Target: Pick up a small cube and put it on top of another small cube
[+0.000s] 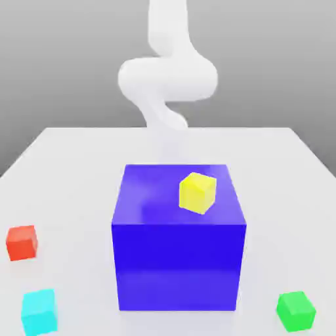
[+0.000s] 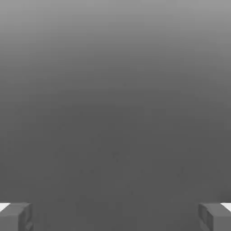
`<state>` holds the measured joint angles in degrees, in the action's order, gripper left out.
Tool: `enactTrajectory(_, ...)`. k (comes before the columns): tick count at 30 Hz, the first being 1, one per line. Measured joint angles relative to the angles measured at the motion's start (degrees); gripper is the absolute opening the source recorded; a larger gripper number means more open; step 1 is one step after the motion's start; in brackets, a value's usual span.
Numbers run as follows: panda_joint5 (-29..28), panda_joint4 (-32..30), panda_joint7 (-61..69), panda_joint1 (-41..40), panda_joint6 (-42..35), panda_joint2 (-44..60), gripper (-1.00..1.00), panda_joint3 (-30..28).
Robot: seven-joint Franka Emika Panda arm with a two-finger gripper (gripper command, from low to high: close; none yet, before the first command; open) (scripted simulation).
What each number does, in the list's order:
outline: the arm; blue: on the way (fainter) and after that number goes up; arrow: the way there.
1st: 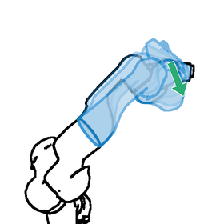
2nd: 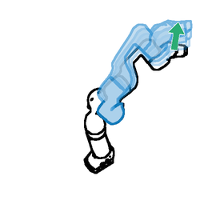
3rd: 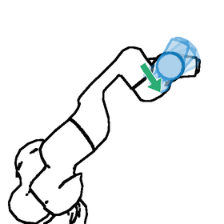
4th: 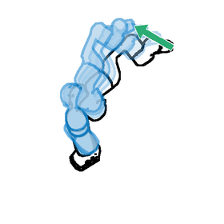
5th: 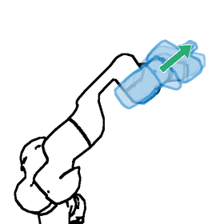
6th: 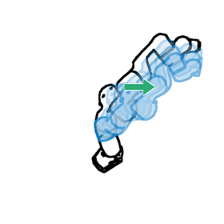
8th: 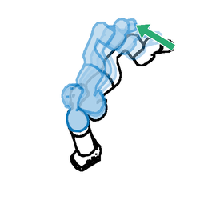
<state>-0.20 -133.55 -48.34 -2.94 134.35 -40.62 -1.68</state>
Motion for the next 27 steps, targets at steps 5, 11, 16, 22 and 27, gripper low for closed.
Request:
enactTrajectory(5, -0.19, -3.62, -4.97, -5.94, 5.28, 10.66, 0.0, -3.81)
enactTrajectory(11, 0.29, -7.84, -10.23, -12.46, 11.42, 23.02, 0.0, -8.95)
enactTrajectory(16, 1.91, -11.34, -13.73, -17.29, 16.53, 33.43, 0.0, -13.76)
enactTrajectory(22, 6.81, -15.49, -15.82, -25.36, 22.52, 46.31, 0.0, -17.48)
enactTrajectory(27, 14.74, -14.92, -11.31, -30.34, 29.57, 56.94, 0.0, -12.91)
